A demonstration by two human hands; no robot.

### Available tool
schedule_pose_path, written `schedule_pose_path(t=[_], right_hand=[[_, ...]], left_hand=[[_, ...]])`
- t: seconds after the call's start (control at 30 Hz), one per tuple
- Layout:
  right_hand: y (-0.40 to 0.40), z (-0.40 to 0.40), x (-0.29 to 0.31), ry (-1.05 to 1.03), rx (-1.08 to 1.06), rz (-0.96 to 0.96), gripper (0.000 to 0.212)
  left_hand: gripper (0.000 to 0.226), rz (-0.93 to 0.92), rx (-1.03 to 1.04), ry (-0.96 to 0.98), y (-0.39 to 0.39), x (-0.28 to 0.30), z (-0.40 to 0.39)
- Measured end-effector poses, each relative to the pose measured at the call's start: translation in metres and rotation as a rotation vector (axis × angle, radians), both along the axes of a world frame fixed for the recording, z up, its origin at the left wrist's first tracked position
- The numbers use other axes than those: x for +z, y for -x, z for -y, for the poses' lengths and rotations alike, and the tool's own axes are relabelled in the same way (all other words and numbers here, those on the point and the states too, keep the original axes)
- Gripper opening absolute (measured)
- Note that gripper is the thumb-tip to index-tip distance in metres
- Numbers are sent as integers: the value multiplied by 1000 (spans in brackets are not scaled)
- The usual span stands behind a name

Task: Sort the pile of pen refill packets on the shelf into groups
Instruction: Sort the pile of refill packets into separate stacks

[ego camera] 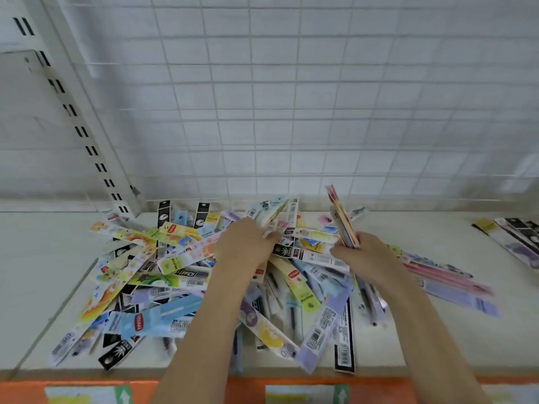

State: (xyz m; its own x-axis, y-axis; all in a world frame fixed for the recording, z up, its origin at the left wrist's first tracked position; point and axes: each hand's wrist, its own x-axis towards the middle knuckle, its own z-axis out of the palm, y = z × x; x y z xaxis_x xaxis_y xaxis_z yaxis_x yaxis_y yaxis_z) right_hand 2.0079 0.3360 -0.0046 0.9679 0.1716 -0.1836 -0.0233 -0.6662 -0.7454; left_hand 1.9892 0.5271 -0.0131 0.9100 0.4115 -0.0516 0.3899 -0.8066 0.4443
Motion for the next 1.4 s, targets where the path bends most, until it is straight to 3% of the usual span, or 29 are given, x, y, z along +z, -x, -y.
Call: schedule_pose_path(t=[0.07, 0.17, 0.23, 0.37, 0.47, 0.5, 0.7, 0.9, 1.0, 1.1, 1.2, 1.4], right_hand=[[2, 0, -6, 39, 14, 35, 18], [3, -2, -10, 103, 46, 43, 17], [5, -5, -11, 100, 61, 36, 16], [7, -11, -11, 86, 59, 49, 15], [10, -16, -11, 115, 82, 49, 12], [12, -18, -11, 123, 94, 54, 12], [19, -28, -6, 136, 139, 94, 21], [23, -50, 0, 146, 229, 136, 18], [25, -64, -5, 138, 275, 160, 24], [28, -72, -10, 174, 305, 209, 34], [24, -72, -12, 234, 296, 231, 28], [8, -48, -8, 337, 227, 185, 22]], left_hand=[[56, -62, -8, -58, -2, -5, 6], [36, -99, 4, -117, -1, -8, 8], [29, -86, 1, -107, 0, -5, 5], [42, -68, -4, -17, 6, 5, -6], [20, -52, 0, 31, 17, 13, -12], [13, -32, 4, 39, 22, 16, -14], [37, 234, 59, 153, 61, 37, -23], [4, 496, 157, 375, 104, 30, -35], [8, 571, 206, 374, 119, 21, -38], [20, 626, 257, 356, 131, 17, -40], [31, 627, 318, 320, 137, 13, -46], [22, 575, 302, 329, 136, 6, -51]])
